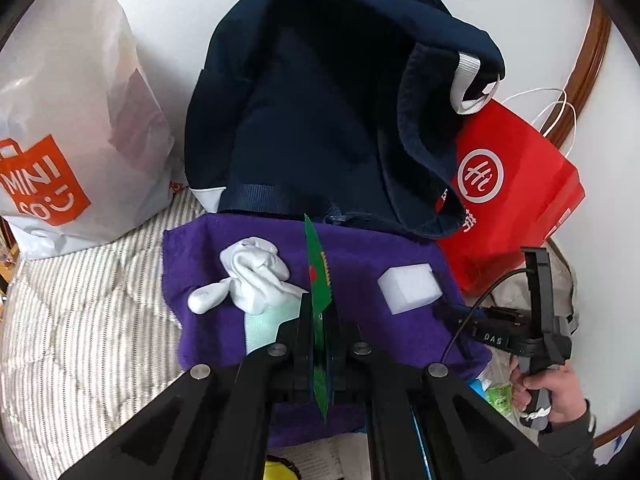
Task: Organize soft objects
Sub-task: 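Lay the strap on the towel and open the right gripper while left releases the packet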
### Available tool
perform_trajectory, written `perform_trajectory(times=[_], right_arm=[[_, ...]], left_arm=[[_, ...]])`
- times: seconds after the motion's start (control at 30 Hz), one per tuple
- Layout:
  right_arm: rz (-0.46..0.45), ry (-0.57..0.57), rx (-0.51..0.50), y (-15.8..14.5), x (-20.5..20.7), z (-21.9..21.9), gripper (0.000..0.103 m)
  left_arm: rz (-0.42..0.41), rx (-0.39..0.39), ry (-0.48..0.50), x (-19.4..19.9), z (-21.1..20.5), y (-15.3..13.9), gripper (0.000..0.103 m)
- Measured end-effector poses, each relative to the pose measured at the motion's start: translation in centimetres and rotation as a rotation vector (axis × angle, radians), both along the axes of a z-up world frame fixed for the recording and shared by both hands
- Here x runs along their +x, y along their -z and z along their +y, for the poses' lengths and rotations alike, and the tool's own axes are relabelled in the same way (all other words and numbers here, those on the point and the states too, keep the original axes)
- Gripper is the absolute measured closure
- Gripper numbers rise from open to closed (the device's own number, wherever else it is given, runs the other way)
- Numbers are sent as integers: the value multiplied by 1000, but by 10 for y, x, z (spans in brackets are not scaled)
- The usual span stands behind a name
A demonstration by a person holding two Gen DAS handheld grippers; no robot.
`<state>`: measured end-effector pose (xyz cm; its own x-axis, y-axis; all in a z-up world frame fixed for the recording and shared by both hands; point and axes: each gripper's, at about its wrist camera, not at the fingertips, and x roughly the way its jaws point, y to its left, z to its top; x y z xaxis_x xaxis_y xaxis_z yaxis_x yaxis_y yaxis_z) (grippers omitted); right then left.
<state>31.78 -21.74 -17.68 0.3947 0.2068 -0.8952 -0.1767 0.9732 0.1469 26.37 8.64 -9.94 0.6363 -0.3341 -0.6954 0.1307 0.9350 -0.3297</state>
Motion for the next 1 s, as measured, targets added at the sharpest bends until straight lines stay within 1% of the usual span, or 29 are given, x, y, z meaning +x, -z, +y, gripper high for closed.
perform_trajectory(times=[0.13,0.2,0.23,0.27,0.3,0.37,0.43,0.53,0.6,0.63,0.73,0.87,0.93,1.0], right_arm=[[11,-11,21,2,0,1,78],[16,-20,46,1,-2,1,69],[16,-22,54,-1,-3,1,66],[13,-27,58,-2,-4,3,60],[6,-31,53,-5,-6,4,51],[-22,-36,22,-9,-9,9,40],[-36,-40,12,-13,-11,10,40],[-29,-34,22,-15,-13,7,40],[-29,-31,25,-18,-16,6,40],[-31,-32,27,-19,-17,5,40],[-44,-32,35,-26,-22,5,40],[-58,-38,44,-35,-28,6,40],[-62,-39,46,-38,-31,5,40],[-57,-38,46,-38,-32,4,40]], left_arm=[[4,-30,12,5,-4,1,99],[-2,-29,27,6,-10,-1,99],[-5,-31,33,7,-12,-3,99],[-8,-37,41,8,-15,-5,99],[-9,-45,47,10,-16,-6,99],[-7,-51,59,13,-21,-4,99],[3,-34,64,18,-26,3,99],[44,-30,62,26,-27,21,99],[62,18,50,28,-26,34,98],[74,21,45,29,-24,40,98],[91,-2,20,30,-13,50,94],[119,4,-6,30,-5,54,92],[131,13,-10,28,-3,55,86],[148,32,-14,28,-3,56,76]])
